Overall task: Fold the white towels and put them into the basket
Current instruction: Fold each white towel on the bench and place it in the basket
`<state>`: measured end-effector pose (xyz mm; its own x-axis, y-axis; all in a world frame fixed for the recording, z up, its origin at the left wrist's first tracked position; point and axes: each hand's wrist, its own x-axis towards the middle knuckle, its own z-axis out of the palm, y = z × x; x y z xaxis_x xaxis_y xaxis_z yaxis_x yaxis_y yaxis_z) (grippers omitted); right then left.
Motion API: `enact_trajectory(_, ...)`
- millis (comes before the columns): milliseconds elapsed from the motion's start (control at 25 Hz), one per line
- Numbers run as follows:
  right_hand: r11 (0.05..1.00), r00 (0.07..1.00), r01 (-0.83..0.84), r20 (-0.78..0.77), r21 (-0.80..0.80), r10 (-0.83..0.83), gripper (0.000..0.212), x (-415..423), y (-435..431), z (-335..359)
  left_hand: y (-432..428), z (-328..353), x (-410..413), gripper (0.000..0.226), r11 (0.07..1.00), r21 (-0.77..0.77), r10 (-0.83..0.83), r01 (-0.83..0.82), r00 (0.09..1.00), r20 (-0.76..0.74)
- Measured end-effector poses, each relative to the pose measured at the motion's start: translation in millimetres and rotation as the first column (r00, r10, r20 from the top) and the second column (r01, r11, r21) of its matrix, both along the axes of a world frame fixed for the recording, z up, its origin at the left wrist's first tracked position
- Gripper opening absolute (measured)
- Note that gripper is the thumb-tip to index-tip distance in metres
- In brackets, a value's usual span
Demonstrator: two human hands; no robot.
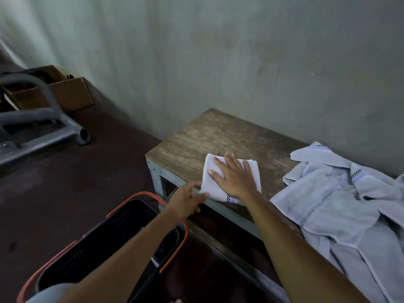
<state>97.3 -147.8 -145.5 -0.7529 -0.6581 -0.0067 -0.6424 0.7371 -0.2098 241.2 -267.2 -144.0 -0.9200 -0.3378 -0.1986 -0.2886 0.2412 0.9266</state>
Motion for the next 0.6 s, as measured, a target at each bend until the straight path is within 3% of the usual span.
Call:
enact_trajectory(120, 0.999, 0.999, 0.004, -0.052, -0.036, -0.006, 0.056, -0.8, -0.4, 0.6, 1.6, 0.7, -0.3, 0.030, 0.966, 0.257, -0.041, 0.034, 0.999, 0.024)
enact_trajectory(200, 0.999, 0.999, 0.023, -0.046, -0.044, -0.025, 0.053, -0.2, -1.5, -0.5, 3.0, -1.5, 1.0, 0.028, 0.939, 0.324, -0.146, 0.114, 0.986, 0.075)
enact_trajectory(440, 0.996, 0.996, 0.084, -0.030, -0.006, -0.084, 0.065, -2.4, -3.5, -1.5, -4.8, -9.2, 4.8, 0.021, 0.987, 0.069, -0.141, 0.143, 0.990, -0.026)
enact_trajectory(520, 0.995, 0.995, 0.100, -0.028, 0.011, -0.099, 0.064, -2.4, -5.3, -3.6, -7.7, -7.0, 3.7, 0.025, 0.999, 0.013, -0.053, 0.053, 0.999, 0.001)
enact_trajectory(600, 0.996, 0.997, 0.068, 0.052, -0.054, -0.065, 0.058, -3.4, -5.9, -1.5, -7.9, -5.9, -1.4, 0.035, 0.985, -0.067, 0.157, -0.162, 0.985, -0.074)
